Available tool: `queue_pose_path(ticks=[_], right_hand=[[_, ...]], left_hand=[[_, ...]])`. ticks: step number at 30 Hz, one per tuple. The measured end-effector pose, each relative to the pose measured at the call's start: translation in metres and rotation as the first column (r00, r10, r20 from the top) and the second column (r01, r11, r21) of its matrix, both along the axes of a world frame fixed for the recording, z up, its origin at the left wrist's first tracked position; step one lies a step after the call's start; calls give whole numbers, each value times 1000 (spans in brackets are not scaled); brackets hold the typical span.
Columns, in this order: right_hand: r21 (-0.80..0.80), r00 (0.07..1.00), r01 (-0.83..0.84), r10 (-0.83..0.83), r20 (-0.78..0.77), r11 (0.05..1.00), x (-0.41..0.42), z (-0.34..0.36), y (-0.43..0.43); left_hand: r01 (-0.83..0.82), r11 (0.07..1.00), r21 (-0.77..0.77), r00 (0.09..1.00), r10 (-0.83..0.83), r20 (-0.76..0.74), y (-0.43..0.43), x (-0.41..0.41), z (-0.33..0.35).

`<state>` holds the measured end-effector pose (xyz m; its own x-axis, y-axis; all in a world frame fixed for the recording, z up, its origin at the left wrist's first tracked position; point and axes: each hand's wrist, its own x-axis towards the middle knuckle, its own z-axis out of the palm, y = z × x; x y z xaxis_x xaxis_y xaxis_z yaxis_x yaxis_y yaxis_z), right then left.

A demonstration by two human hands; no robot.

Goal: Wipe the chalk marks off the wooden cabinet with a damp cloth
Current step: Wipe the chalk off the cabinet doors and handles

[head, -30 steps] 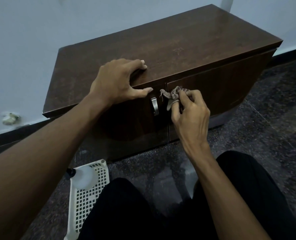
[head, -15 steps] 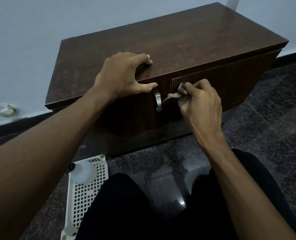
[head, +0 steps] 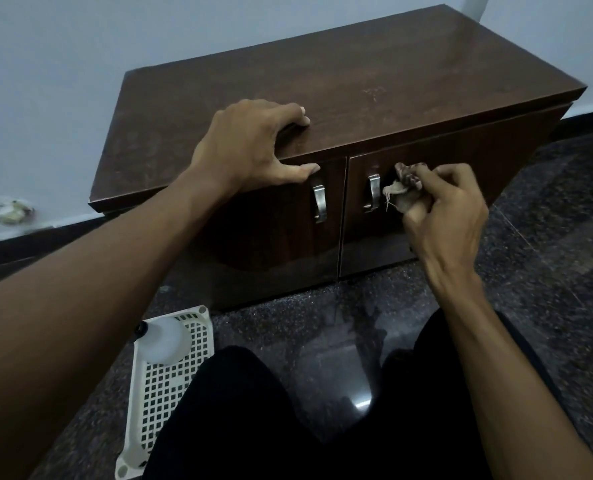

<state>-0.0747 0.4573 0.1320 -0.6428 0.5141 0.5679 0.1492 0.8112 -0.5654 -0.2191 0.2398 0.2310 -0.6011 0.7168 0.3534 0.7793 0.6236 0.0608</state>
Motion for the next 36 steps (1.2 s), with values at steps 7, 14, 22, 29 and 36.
queue_pose_path(ticks=[7,14,22,29,36], right_hand=[[220,989,-122,99,112,968,-9,18,-18],[347,991,-29,-18,133,938,-10,17,-21],[312,995,-20,-13,103,950,-9,9,-22],[-44,970,-2,-9,-241,999,-9,-14,-24],[212,928,-39,114,-354,976,-16,-39,-44]], left_hand=[[3,1000,4,1000,-3,4,0,1,0],[5,1000,-11,1000,-5,5,0,0,1],[5,1000,5,1000,-5,1,0,2,1],[8,1000,-5,1000,-8,-10,-1,2,2],[1,1000,0,1000,-1,-6,-1,0,1]])
